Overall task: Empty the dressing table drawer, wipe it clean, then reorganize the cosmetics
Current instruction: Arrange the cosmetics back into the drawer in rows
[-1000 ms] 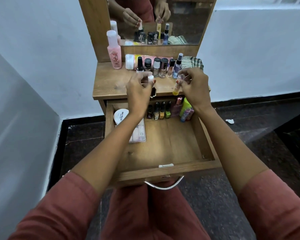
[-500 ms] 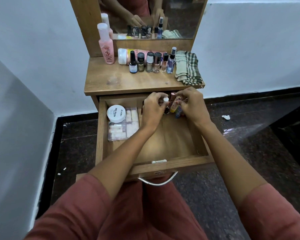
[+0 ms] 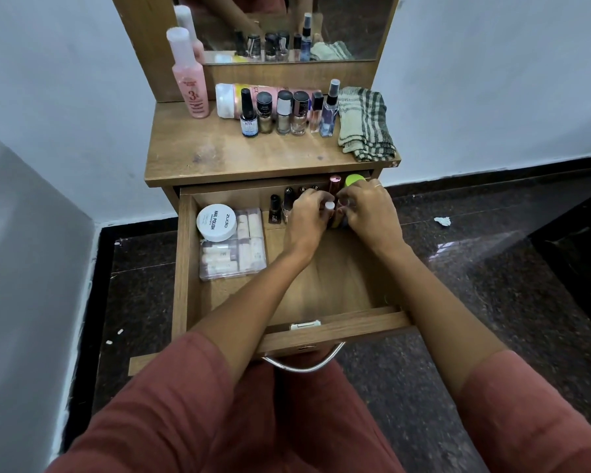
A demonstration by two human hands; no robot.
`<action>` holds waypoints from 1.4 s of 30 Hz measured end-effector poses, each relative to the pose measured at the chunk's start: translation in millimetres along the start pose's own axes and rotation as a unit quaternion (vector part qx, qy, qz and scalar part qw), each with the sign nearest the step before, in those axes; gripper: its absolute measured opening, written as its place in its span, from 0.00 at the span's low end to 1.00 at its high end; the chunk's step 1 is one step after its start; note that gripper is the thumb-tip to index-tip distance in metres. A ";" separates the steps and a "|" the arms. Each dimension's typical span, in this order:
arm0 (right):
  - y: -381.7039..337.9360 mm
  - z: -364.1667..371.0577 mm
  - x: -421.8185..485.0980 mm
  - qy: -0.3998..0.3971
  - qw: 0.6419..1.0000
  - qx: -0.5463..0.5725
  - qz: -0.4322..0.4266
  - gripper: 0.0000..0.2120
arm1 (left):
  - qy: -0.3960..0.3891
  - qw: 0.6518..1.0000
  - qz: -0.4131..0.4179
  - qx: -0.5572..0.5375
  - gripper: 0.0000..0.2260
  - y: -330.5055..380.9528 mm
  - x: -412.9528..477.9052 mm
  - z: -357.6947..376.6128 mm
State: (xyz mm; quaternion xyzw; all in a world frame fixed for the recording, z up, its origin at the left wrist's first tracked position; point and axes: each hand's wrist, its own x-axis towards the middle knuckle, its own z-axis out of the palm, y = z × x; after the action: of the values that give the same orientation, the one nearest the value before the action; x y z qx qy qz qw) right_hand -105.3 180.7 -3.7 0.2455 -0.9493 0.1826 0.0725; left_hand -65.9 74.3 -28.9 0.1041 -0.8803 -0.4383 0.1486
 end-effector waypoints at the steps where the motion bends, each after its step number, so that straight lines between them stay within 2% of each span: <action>1: 0.1 1.1 0.2 0.000 1.000 -0.005 -0.003 0.11 | 0.000 1.000 0.002 0.002 0.09 -0.7 -0.1 0.5; 14: -1.7 5.1 -2.0 -0.007 0.999 -0.030 -0.012 0.11 | 0.008 1.000 0.000 -0.015 0.09 0.4 -0.6 0.1; 21: -8.4 -5.5 3.0 0.010 1.000 0.000 -0.001 0.12 | 0.026 0.999 0.005 -0.035 0.09 7.8 1.2 -11.3; 28: -24.3 -35.2 35.7 0.093 0.985 0.144 0.024 0.09 | 0.086 0.994 0.050 -0.046 0.08 30.7 30.0 -38.2; 33: -32.7 -51.9 72.4 0.153 0.963 0.212 0.064 0.12 | 0.139 0.985 0.104 0.027 0.08 44.6 73.1 -56.0; 37: -37.0 -53.6 99.6 0.181 0.952 0.235 0.071 0.16 | 0.152 0.973 0.132 0.115 0.13 50.9 104.3 -65.8; 42: -36.4 -51.0 115.4 0.178 0.959 0.217 0.040 0.15 | 0.100 0.968 0.120 0.196 0.10 54.5 130.8 -66.4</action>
State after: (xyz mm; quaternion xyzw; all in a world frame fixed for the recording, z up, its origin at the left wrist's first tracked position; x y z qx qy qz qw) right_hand -185.1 119.9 80.9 0.1807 -0.8675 0.4279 0.1780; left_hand -167.6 16.5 75.1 0.0686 -0.9357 -0.2236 0.2642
